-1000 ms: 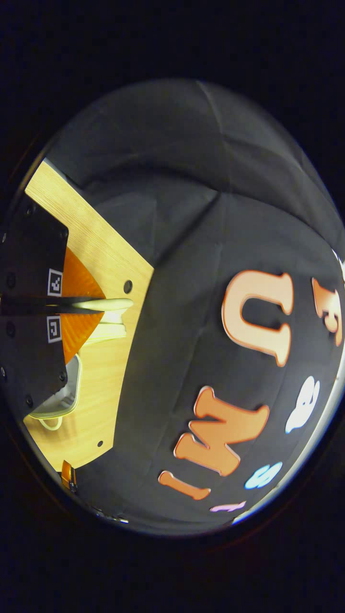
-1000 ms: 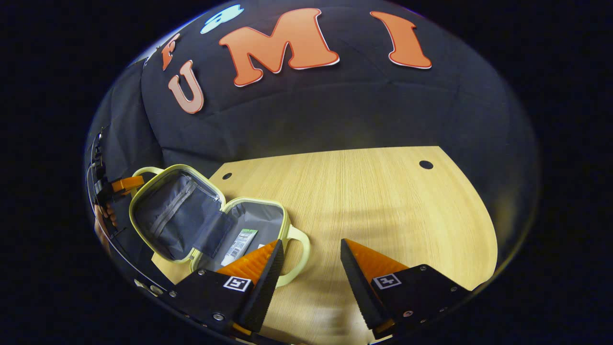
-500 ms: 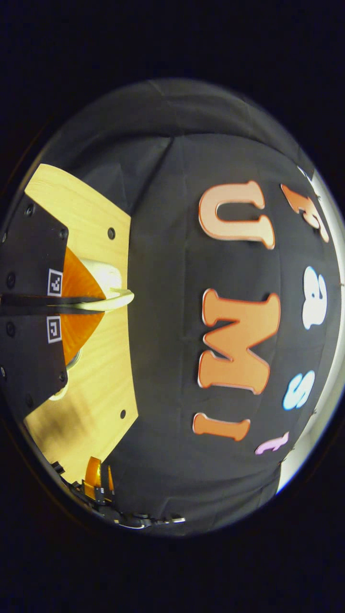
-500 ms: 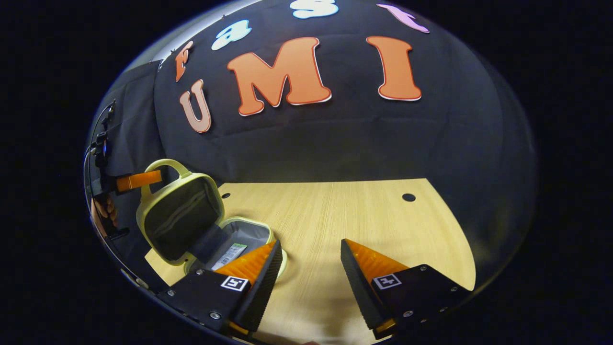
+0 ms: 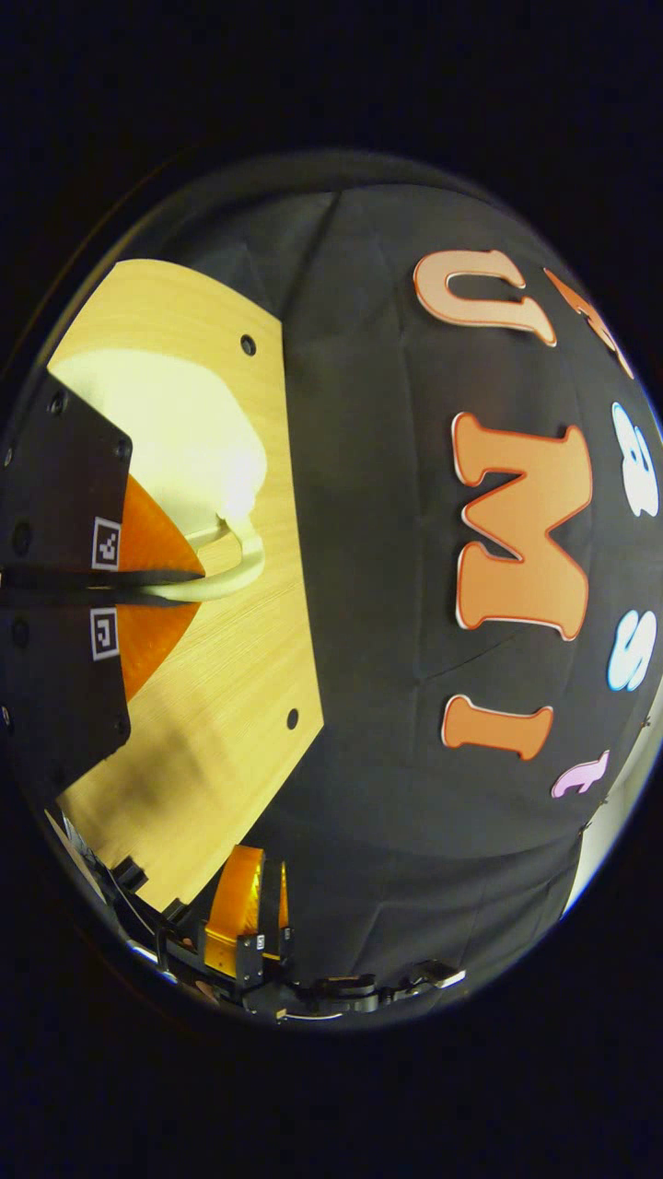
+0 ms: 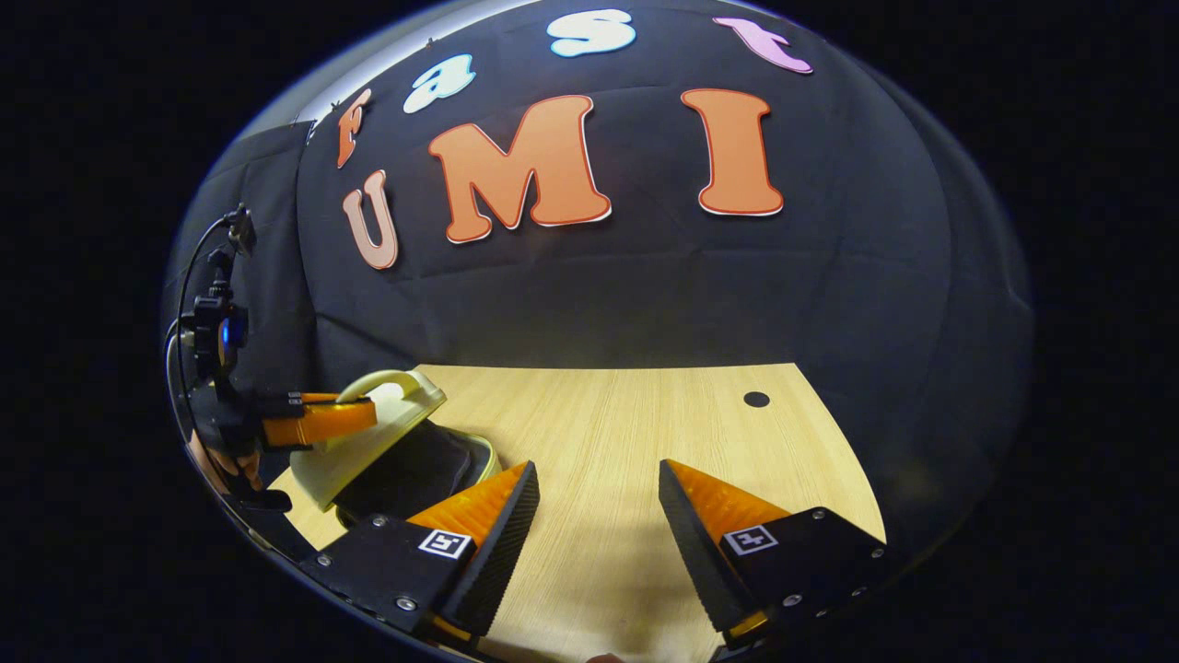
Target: First open the suitcase, pack the skin care products into it, and then close the suitcase.
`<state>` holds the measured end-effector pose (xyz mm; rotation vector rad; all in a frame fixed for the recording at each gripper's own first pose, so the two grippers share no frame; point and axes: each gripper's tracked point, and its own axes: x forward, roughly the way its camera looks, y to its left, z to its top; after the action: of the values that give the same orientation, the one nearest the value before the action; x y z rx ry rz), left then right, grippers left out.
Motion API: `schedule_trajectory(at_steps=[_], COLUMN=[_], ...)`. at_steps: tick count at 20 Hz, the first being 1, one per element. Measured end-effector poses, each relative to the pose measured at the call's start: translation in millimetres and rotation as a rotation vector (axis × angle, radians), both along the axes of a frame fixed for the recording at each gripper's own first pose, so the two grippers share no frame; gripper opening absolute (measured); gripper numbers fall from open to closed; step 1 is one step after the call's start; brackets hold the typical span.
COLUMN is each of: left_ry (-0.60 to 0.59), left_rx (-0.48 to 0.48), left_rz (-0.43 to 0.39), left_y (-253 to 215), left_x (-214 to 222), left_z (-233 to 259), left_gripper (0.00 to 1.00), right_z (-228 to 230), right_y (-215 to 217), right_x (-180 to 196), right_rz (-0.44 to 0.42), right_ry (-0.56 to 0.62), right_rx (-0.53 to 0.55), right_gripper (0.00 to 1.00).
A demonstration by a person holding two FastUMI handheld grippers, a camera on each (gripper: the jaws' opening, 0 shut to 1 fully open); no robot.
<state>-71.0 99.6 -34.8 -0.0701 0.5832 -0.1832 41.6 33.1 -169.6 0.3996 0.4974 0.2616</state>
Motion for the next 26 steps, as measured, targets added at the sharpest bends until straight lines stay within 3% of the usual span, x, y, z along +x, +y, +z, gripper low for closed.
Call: schedule_trajectory(at_steps=[5, 7, 8, 11, 13, 14, 15, 17, 18, 19, 20, 24, 26], left_ry=[0.072, 0.101, 0.125, 0.148, 0.162, 0.146, 0.119, 0.033, -0.003, -0.035, -0.066, -0.234, -0.344], left_rx=[-0.009, 0.016, 0.025, -0.052, -0.062, -0.111, -0.155, -0.184, -0.202, -0.223, -0.225, -0.189, -0.154], left_rz=[0.013, -0.005, -0.009, -0.013, 0.023, 0.037, 0.051, 0.084, 0.089, 0.1, 0.114, 0.171, 0.162], left_y=[-35.2, -47.4, -53.6, -78.5, -78.5, -85.1, -89.7, -89.1, -92.3, -93.9, -93.6, -79.7, -80.2], left_x=[4.5, 1.1, -2.0, -10.0, -13.7, -13.0, -11.2, -3.3, -1.8, -3.9, -3.4, 0.4, 4.1], left_z=[-39.7, -55.7, -64.8, -70.5, -65.9, -54.7, -40.3, -7.1, 4.6, 19.1, 28.0, 76.6, 103.1], left_gripper=[0.01, 0.06, 0.13, 0.24, 0.24, 0.23, 0.28, 0.62, 0.78, 0.86, 0.96, 0.96, 0.96], right_z=[-8.5, -2.6, 0.8, 1.7, -1.3, -0.8, 2.6, 17.1, 21.1, 26.3, 40.9, 72.4, 78.6], right_y=[-2.4, -5.4, -7.4, -15.3, -22.0, -24.9, -28.0, -31.8, -34.6, -37.7, -44.9, -52.5, -51.9], right_x=[-7.5, -7.7, -7.3, -6.9, -8.5, -9.3, -9.4, -9.4, -8.8, -9.1, -6.8, -5.2, -6.4], right_rz=[-0.001, -0.019, -0.022, -0.031, -0.041, -0.041, -0.042, -0.036, -0.037, -0.039, -0.05, -0.073, -0.076], right_ry=[0.03, 0.019, 0.005, -0.01, -0.006, -0.015, -0.03, -0.084, -0.1, -0.121, -0.174, -0.294, -0.328], right_rx=[0.006, 0.029, 0.031, 0.004, -0.015, -0.024, -0.038, -0.072, -0.09, -0.111, -0.136, -0.152, -0.147], right_gripper=[0.86, 0.87, 0.87, 0.87, 0.87, 0.87, 0.88, 0.88, 0.82, 0.9, 0.92, 0.94, 0.93])
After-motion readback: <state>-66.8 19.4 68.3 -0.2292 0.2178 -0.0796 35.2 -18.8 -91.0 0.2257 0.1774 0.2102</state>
